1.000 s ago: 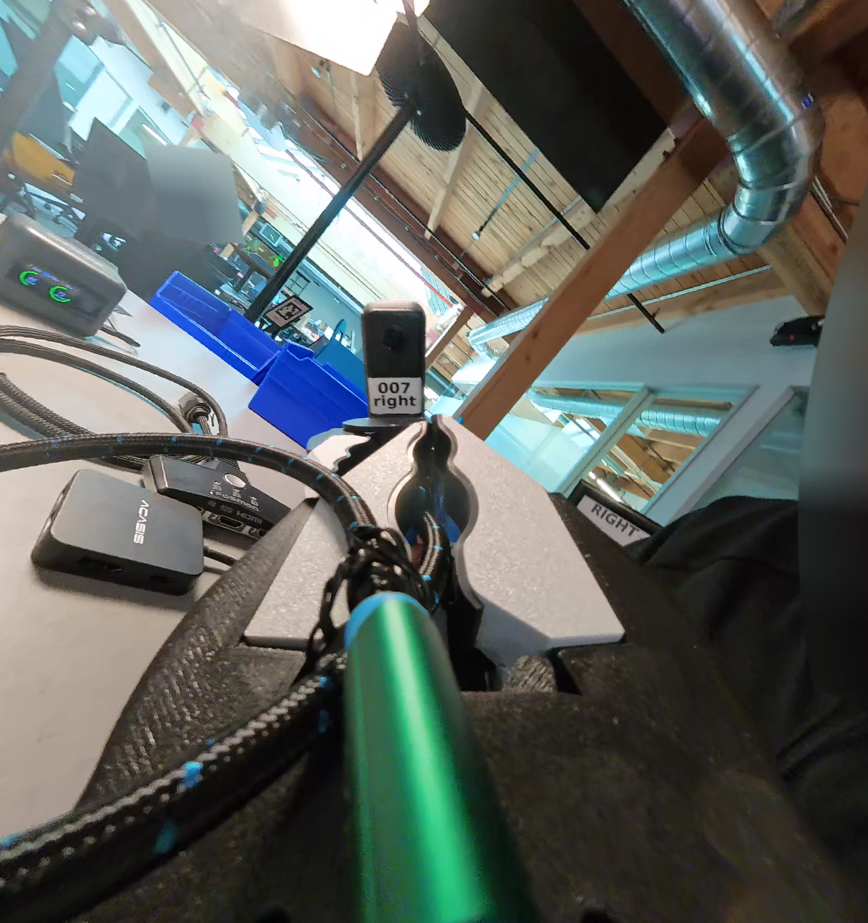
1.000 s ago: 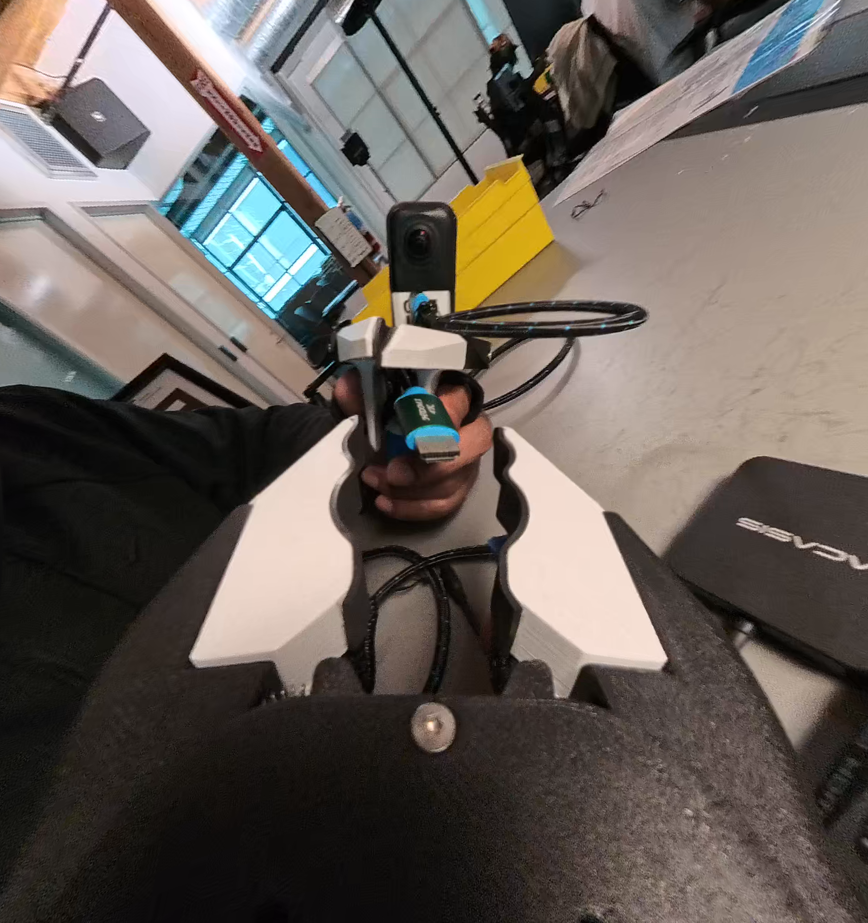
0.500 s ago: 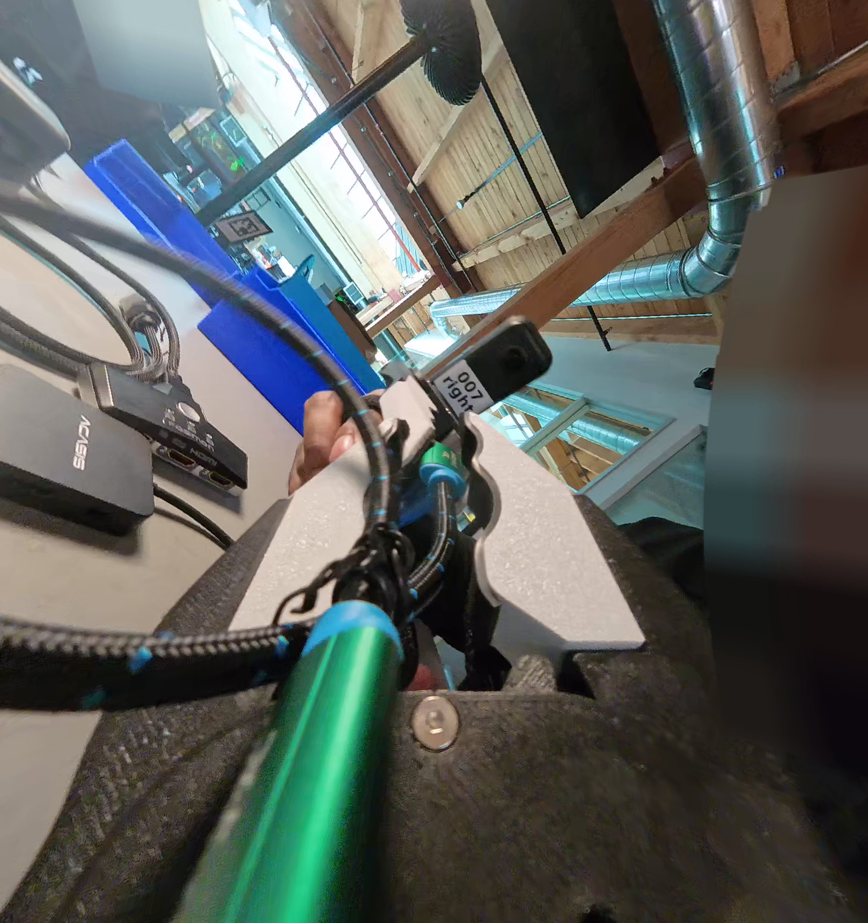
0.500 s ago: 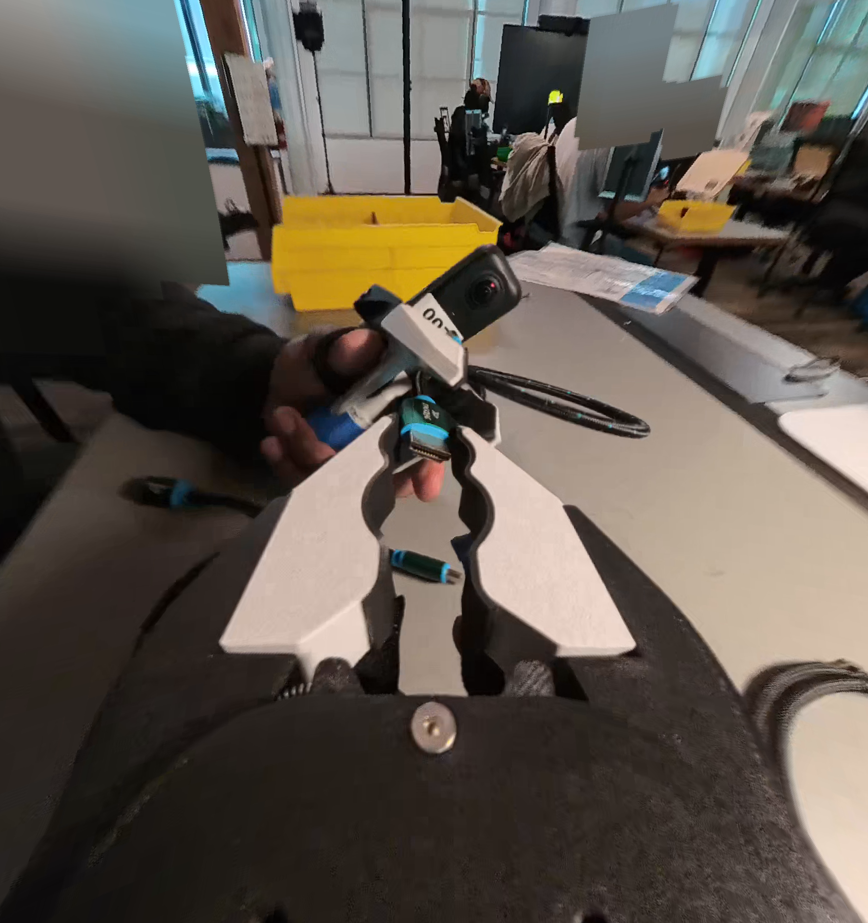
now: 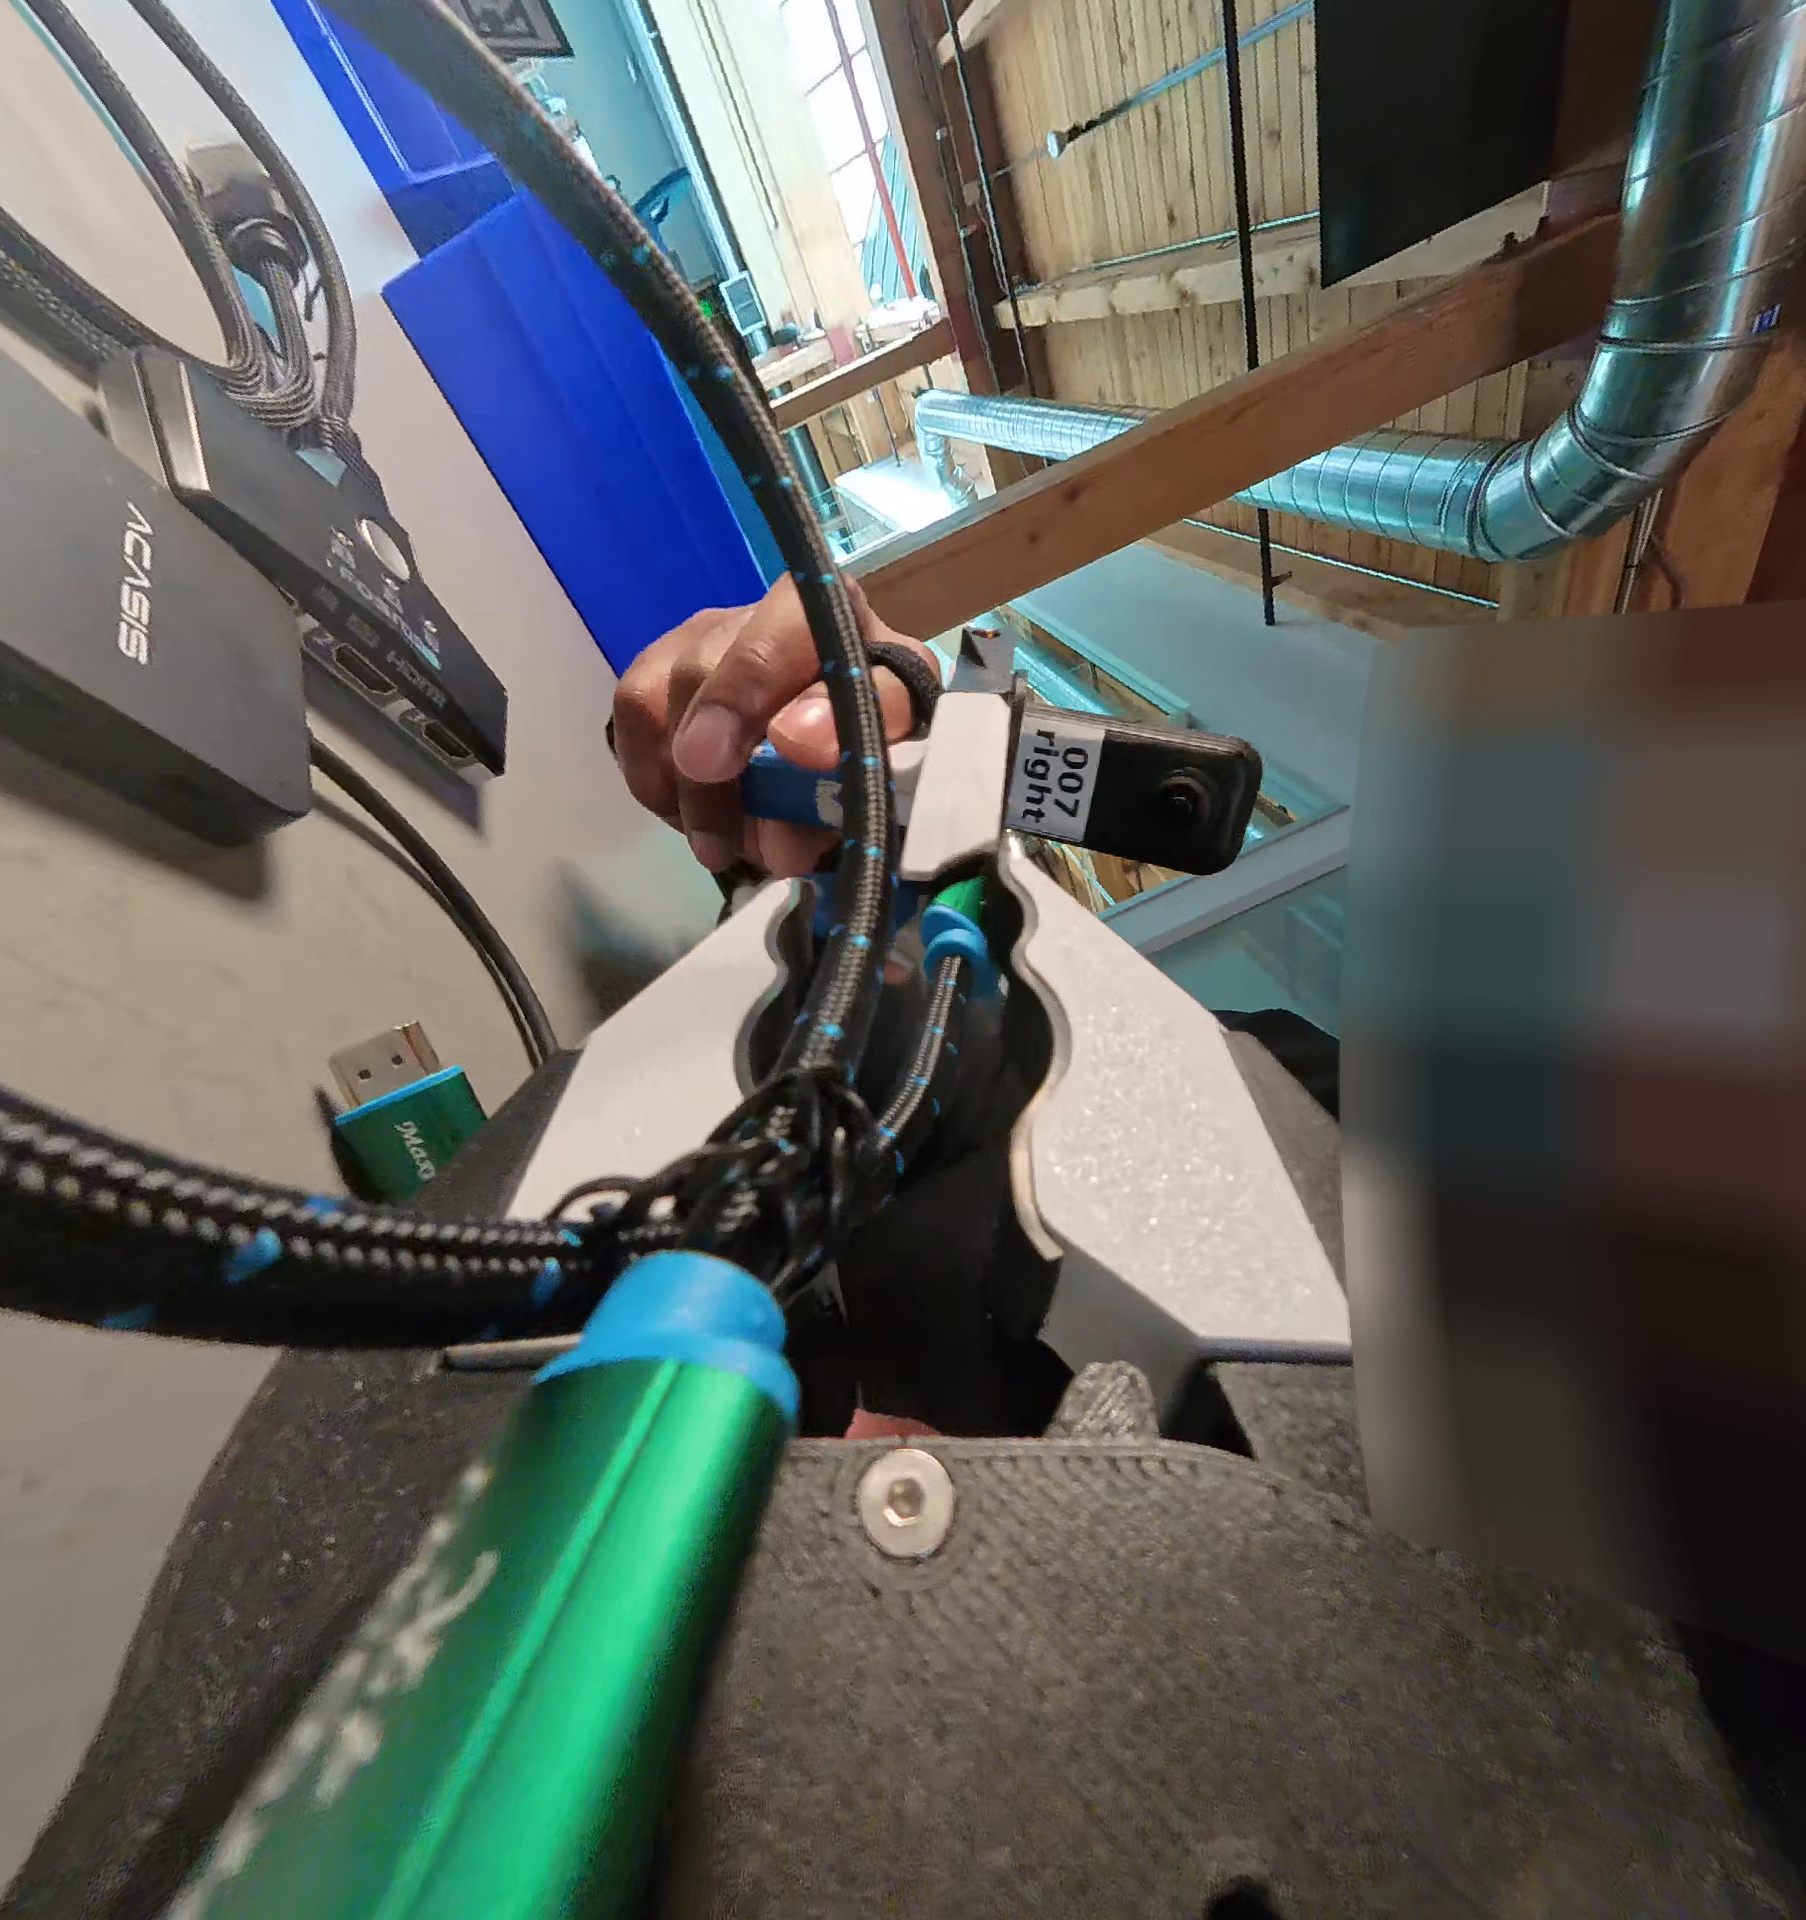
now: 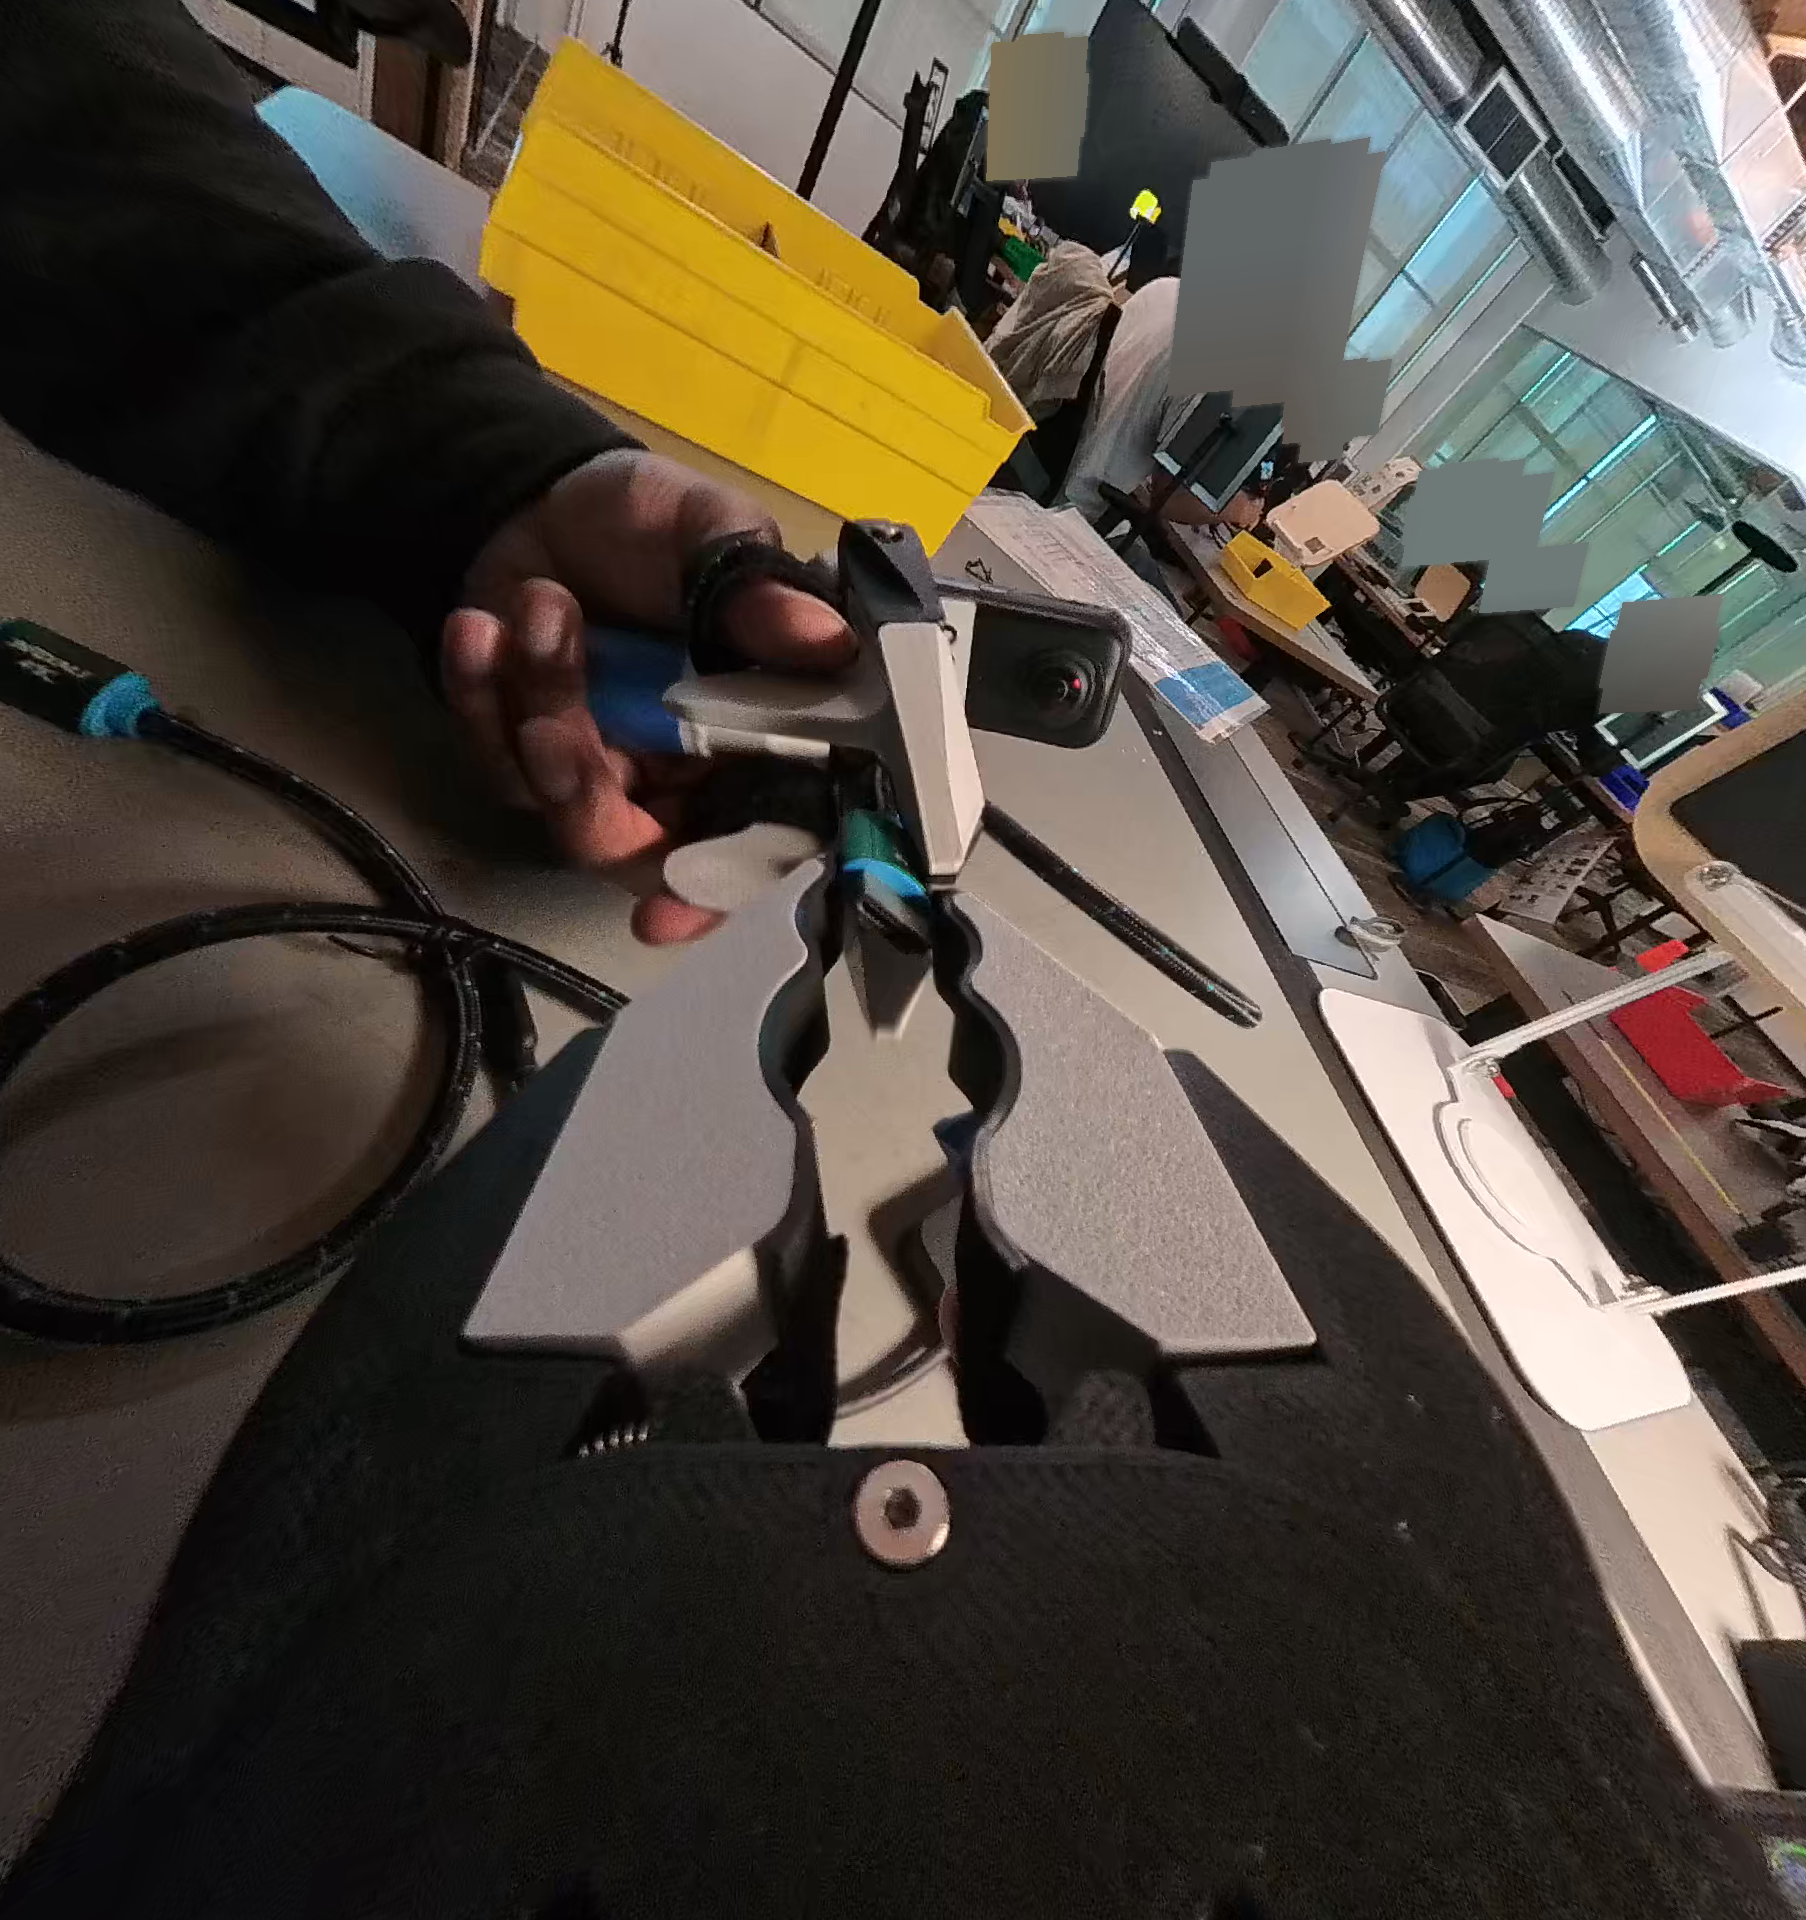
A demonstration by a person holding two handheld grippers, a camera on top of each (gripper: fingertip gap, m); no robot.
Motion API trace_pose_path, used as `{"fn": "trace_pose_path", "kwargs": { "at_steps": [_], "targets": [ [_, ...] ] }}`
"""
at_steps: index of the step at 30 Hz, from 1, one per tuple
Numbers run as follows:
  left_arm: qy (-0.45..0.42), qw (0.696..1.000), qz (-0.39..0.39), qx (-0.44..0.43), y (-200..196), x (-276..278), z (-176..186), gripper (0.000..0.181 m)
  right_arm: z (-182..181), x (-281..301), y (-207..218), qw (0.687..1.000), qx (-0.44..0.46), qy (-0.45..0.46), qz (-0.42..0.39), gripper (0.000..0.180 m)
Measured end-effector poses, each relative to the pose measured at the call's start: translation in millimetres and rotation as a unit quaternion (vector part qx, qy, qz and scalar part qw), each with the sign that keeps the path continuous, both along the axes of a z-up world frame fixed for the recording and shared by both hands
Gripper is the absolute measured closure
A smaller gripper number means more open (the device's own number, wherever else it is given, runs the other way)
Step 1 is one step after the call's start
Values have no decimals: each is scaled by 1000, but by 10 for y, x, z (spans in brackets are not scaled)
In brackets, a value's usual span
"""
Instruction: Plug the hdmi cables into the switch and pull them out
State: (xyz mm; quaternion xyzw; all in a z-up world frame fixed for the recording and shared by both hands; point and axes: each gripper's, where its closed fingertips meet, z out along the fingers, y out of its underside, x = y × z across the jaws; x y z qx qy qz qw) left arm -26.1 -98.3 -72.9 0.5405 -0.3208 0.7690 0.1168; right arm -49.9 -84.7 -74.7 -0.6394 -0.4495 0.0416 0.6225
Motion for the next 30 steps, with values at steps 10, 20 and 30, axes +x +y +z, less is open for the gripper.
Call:
{"fn": "trace_pose_path", "kwargs": {
  "at_steps": [10,20,30],
  "targets": [
    [-53,984,94,140,162,26,42,168,-37,127,73,996,-63,51,-33,149],
    [-117,882,158,429,136,41,-16,165,-96,153,102,996,-76,26,-50,157],
    [-78,932,121,333,123,42,-95,168,-106,192,153,997,-26,-16,-68,158]
  ]
}}
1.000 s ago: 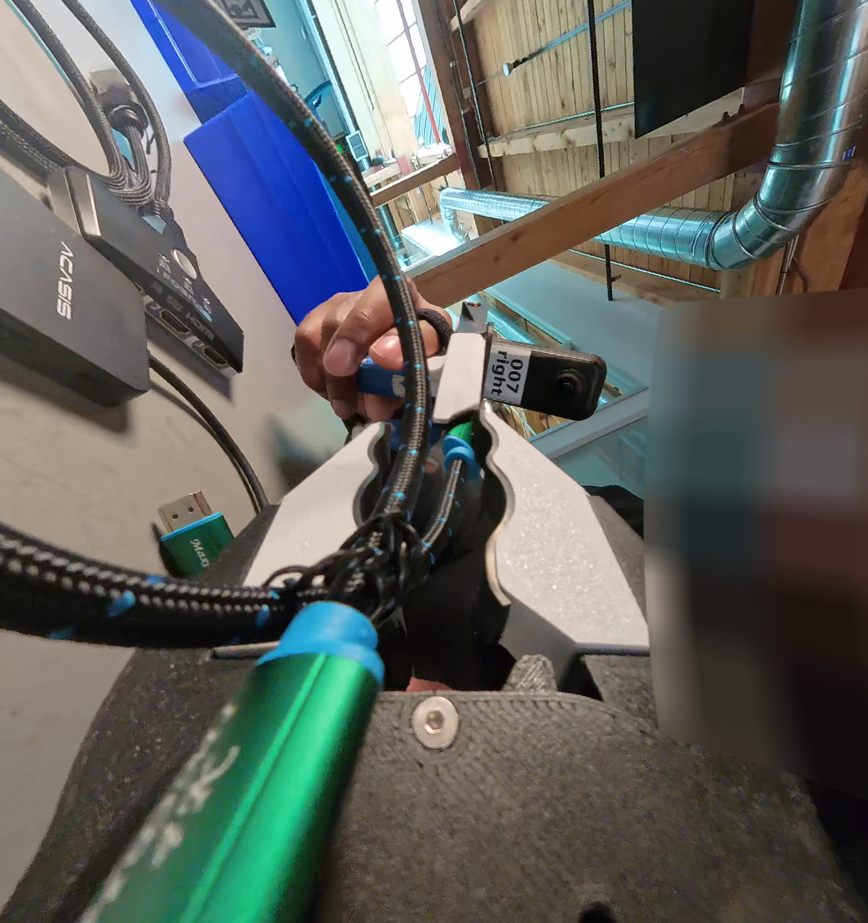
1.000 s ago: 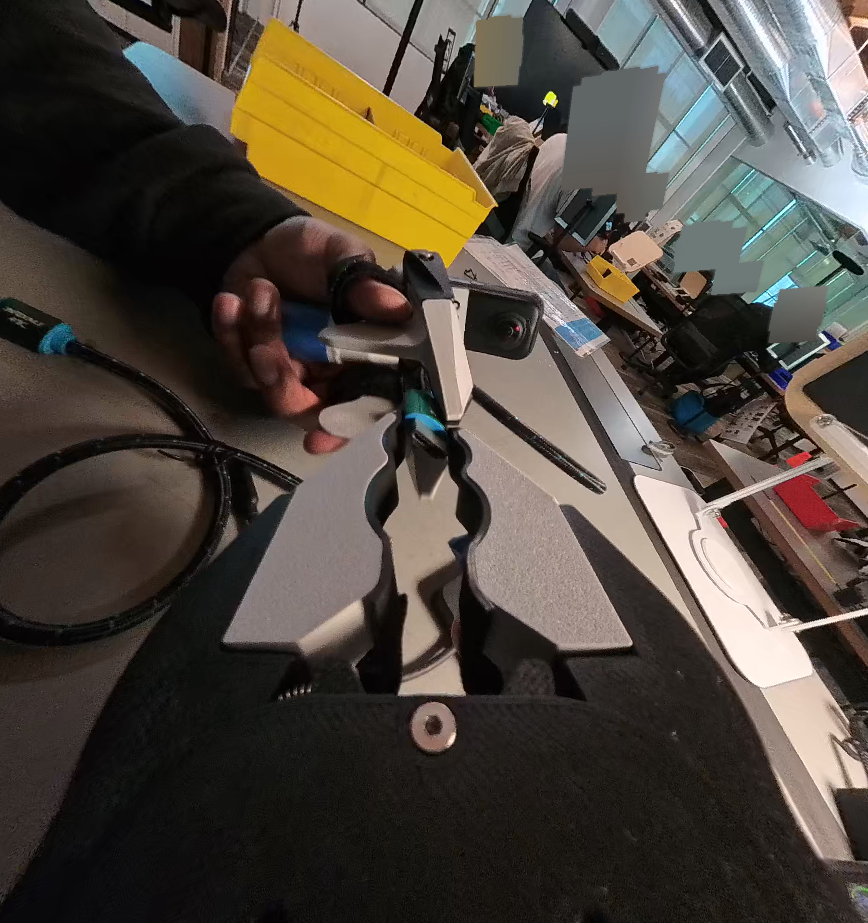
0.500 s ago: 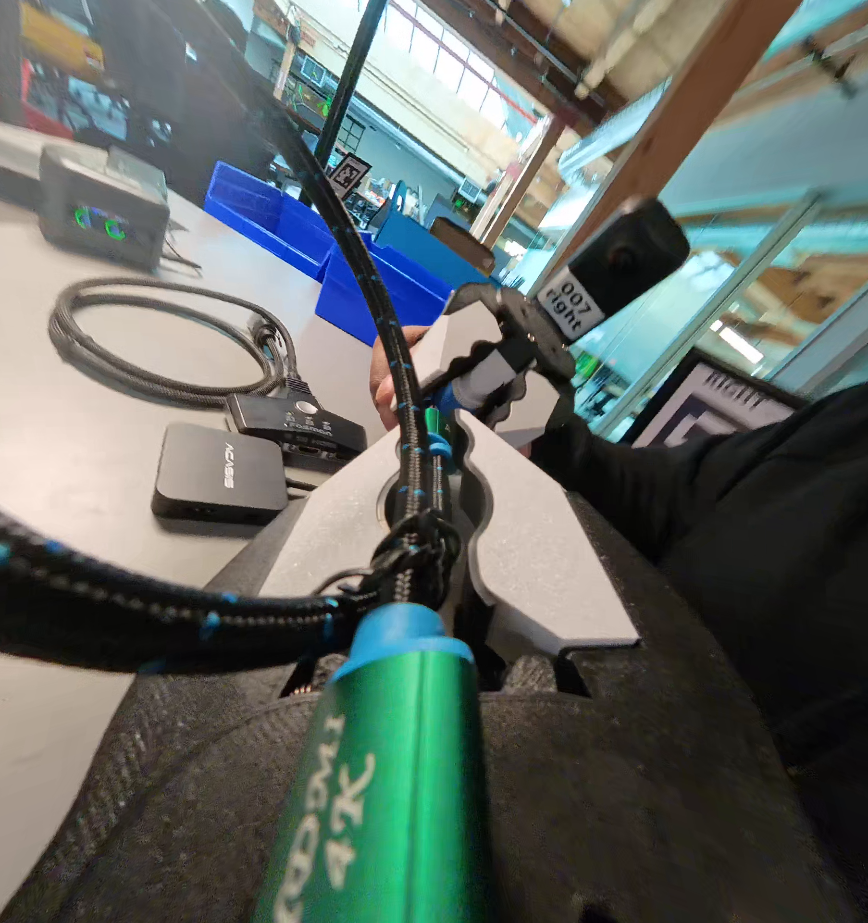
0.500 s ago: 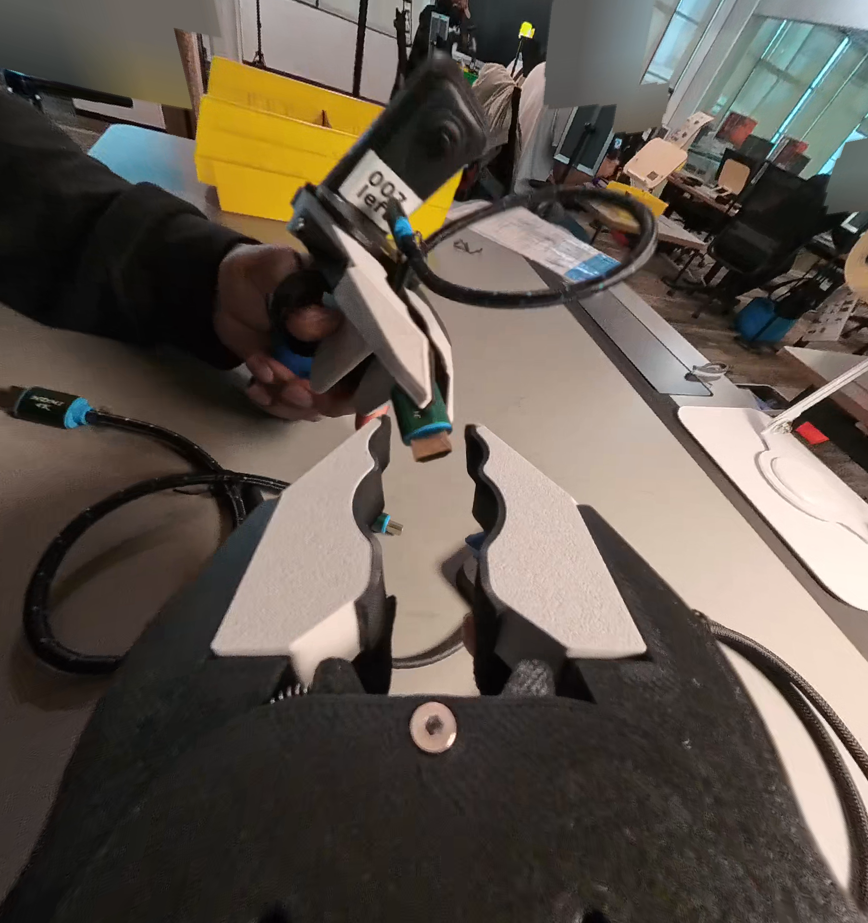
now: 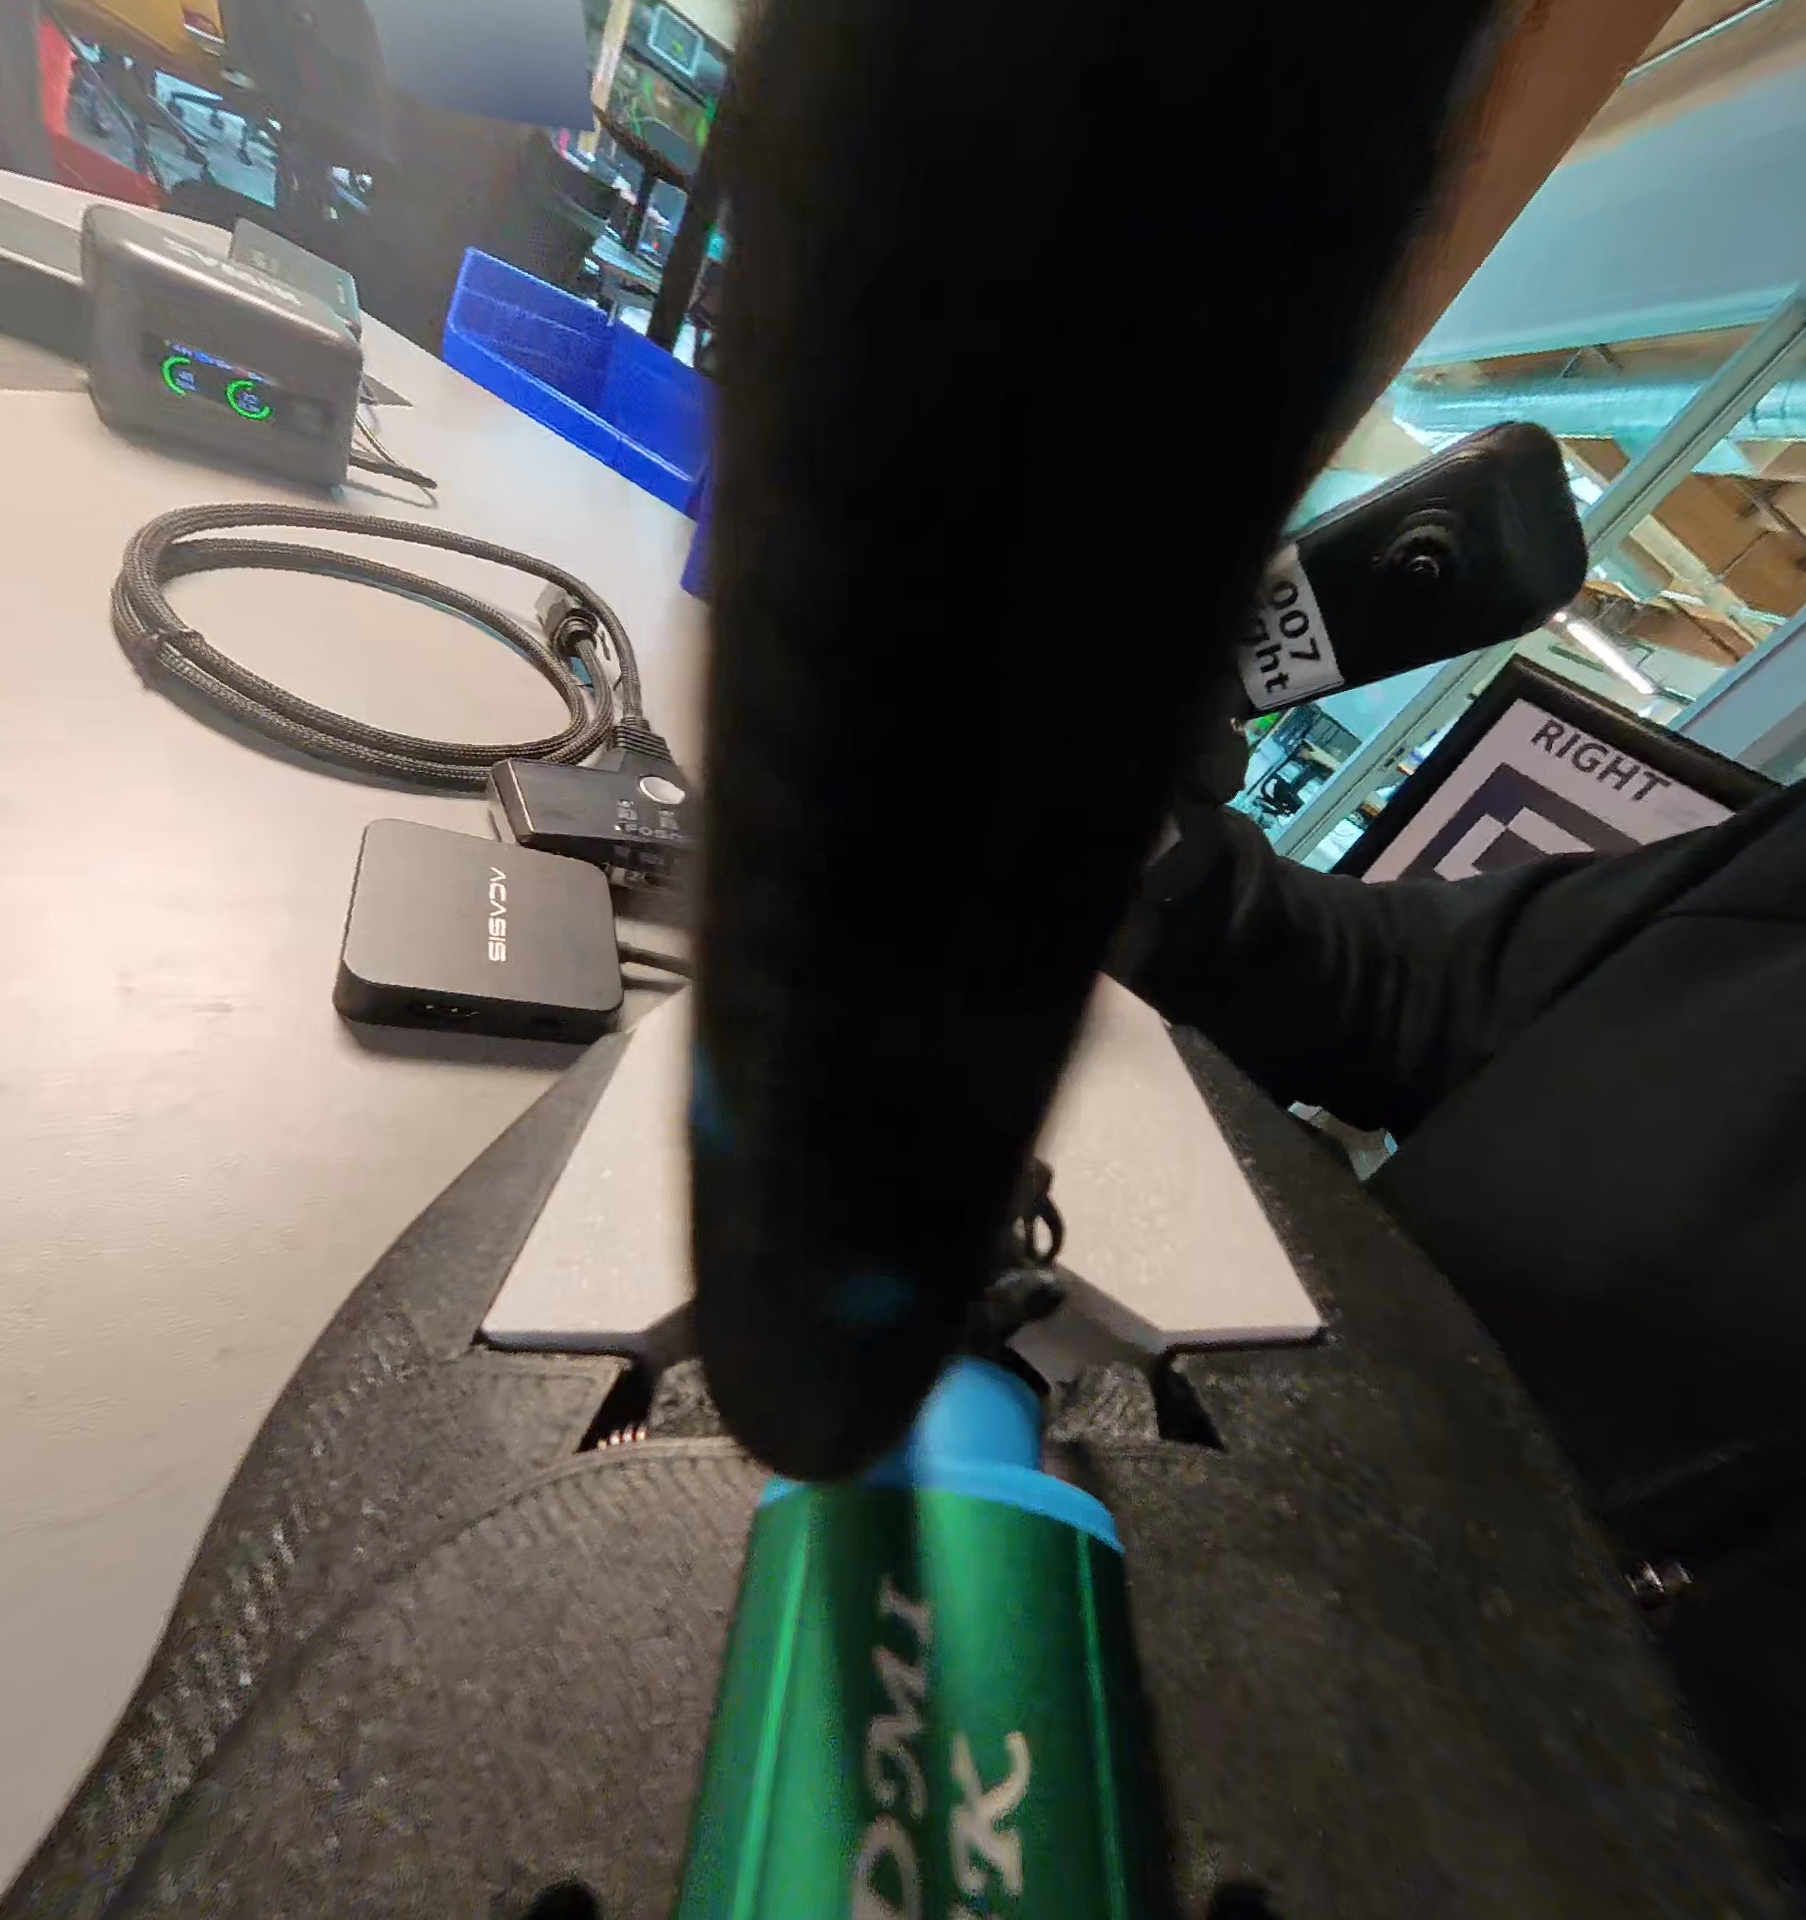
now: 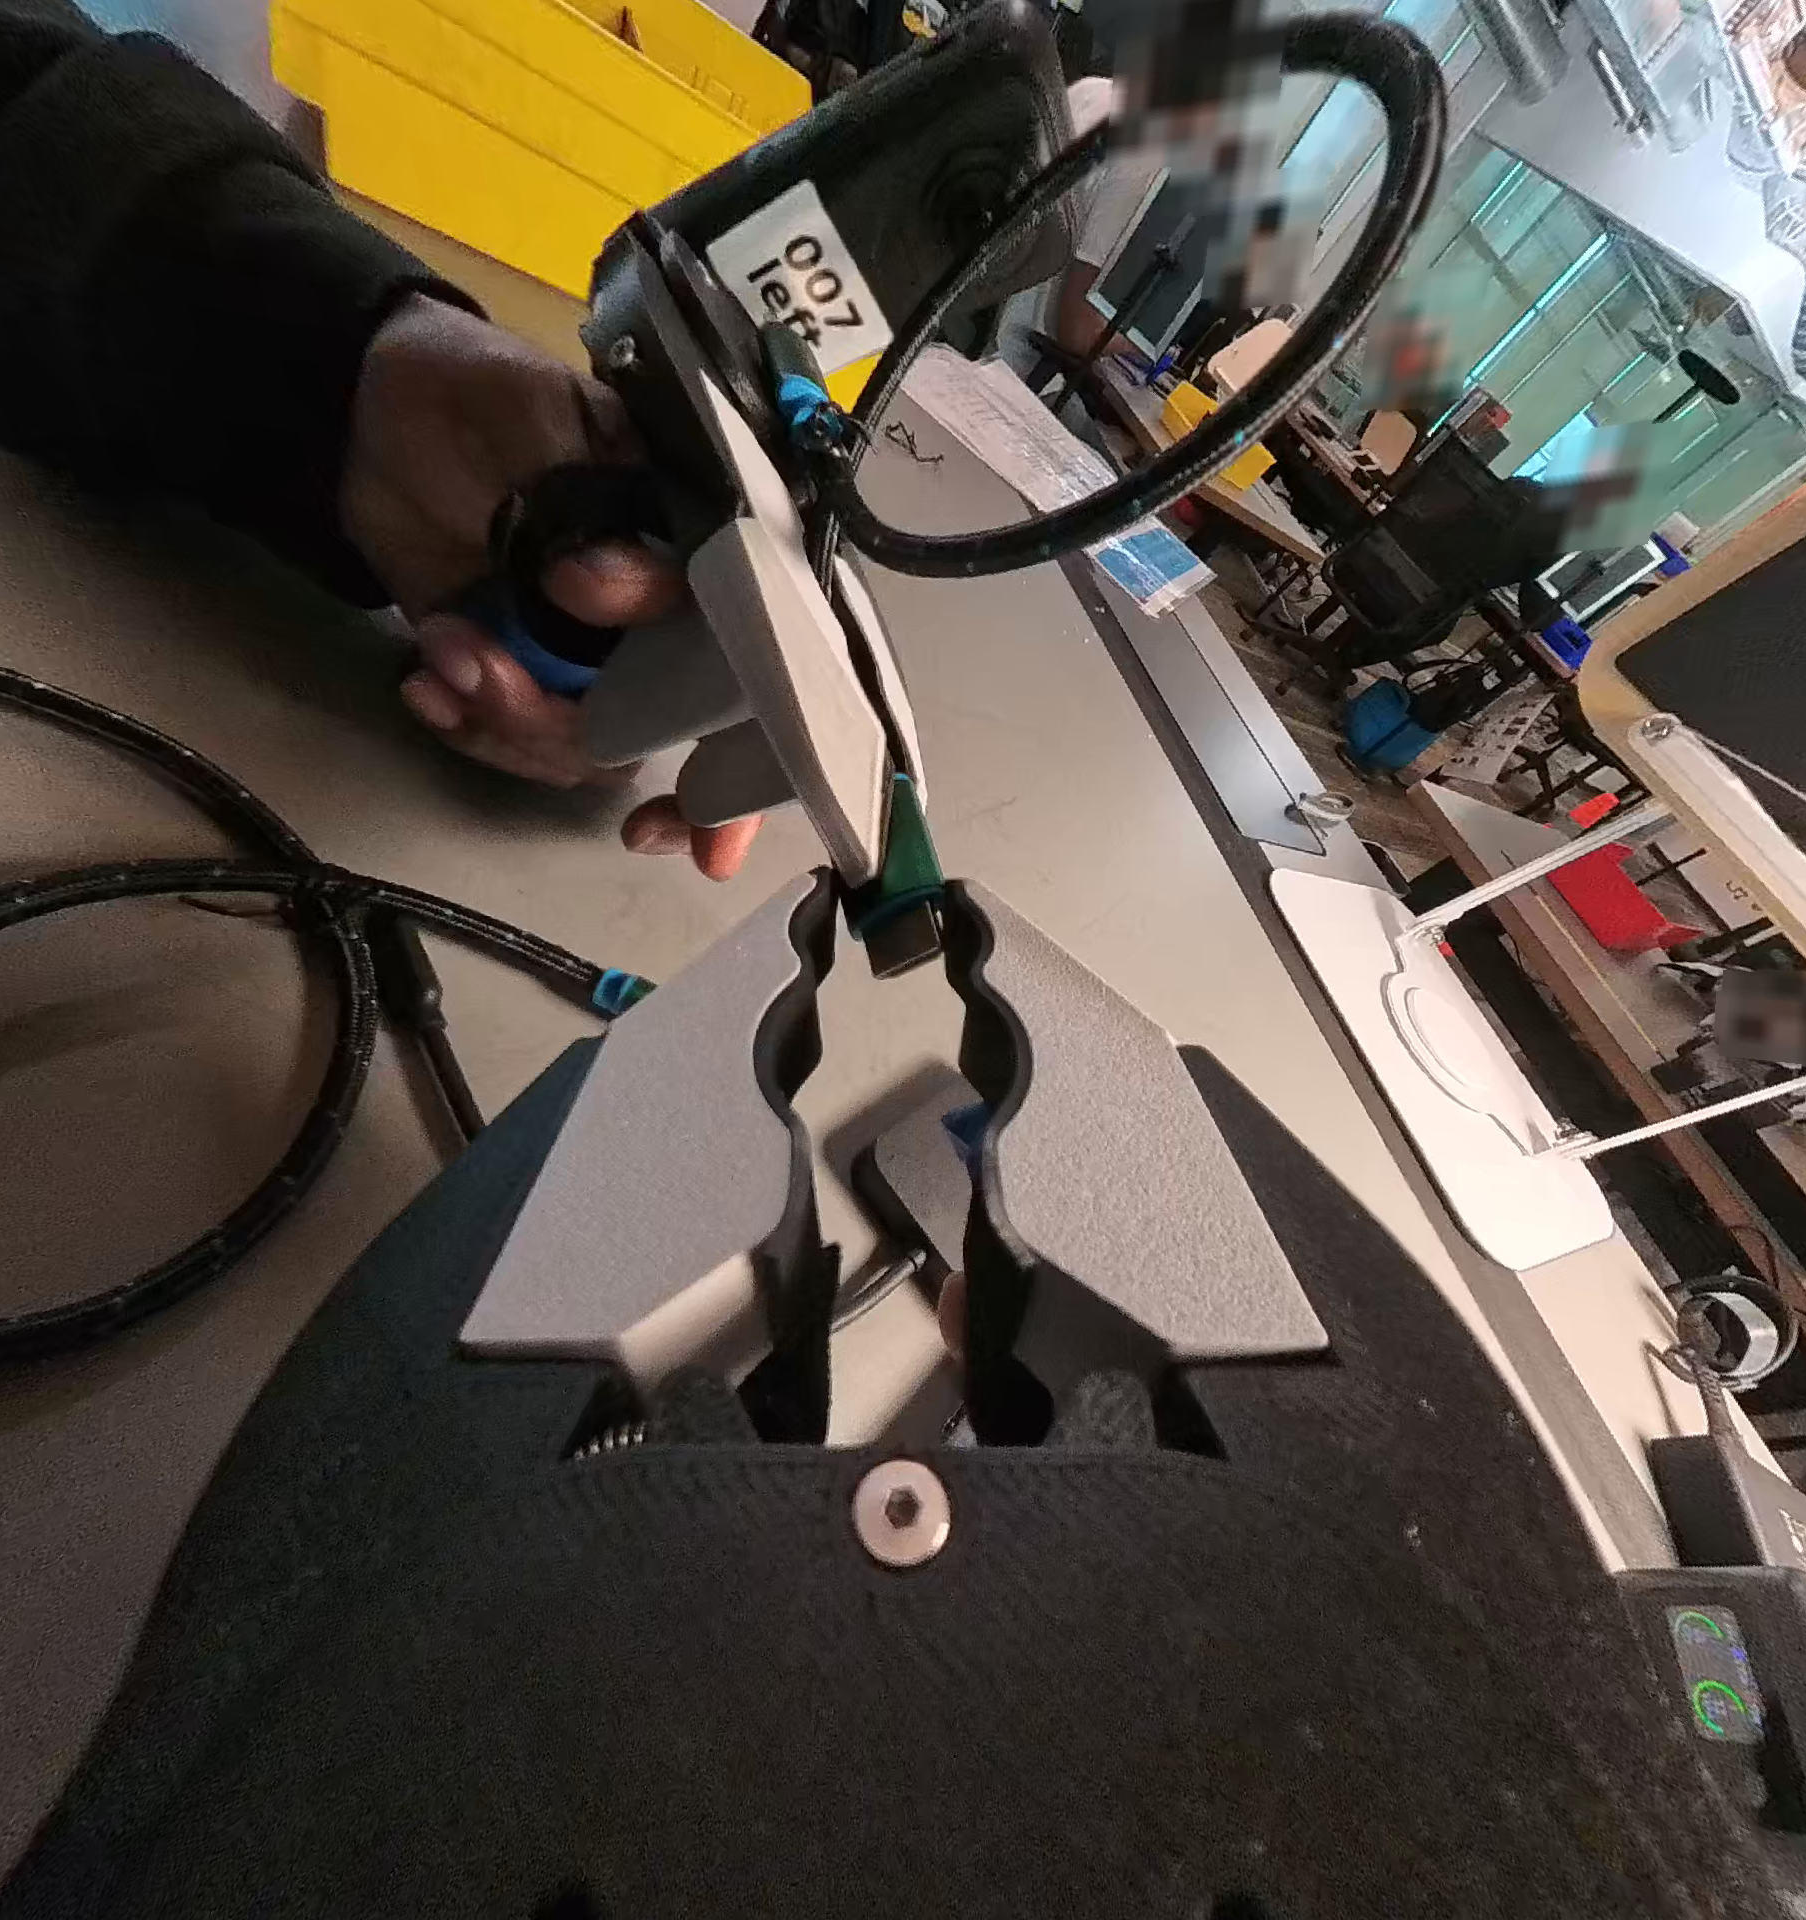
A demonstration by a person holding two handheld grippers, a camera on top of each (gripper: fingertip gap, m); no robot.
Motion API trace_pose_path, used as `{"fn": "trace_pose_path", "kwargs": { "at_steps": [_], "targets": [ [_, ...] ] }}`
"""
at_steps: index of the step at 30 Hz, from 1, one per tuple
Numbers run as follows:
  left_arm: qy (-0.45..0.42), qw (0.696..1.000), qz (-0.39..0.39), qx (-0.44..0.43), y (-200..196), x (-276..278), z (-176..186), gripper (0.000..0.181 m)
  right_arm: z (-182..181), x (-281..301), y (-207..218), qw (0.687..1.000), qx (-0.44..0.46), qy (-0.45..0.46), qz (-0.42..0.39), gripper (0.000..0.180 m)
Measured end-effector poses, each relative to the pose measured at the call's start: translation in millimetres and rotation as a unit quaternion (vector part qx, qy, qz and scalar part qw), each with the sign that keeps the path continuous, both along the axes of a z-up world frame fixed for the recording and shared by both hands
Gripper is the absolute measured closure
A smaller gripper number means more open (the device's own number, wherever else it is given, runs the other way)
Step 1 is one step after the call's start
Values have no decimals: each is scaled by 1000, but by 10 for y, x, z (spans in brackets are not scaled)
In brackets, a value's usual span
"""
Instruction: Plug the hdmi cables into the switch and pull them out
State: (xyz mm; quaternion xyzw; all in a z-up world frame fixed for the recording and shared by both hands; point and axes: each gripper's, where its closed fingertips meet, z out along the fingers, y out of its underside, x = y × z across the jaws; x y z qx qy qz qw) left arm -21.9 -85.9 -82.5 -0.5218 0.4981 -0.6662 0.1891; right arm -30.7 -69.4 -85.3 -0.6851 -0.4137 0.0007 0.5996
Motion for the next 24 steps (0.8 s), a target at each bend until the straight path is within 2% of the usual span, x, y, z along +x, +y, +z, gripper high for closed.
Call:
{"fn": "trace_pose_path", "kwargs": {
  "at_steps": [5,9,16,24],
  "targets": [
    [-3,998,57,26,121,46,0,170,-8,127,81,999,-17,18,-42,156],
    [4,993,118,16,374,40,-5,165,-144,361,163,989,-94,58,-100,146],
    [42,992,116,6,385,62,-124,163,-495,518,206,964,-196,70,-163,124],
    [48,991,125,-17,453,61,-143,166,-270,507,311,945,-182,217,-161,110]
  ]
}}
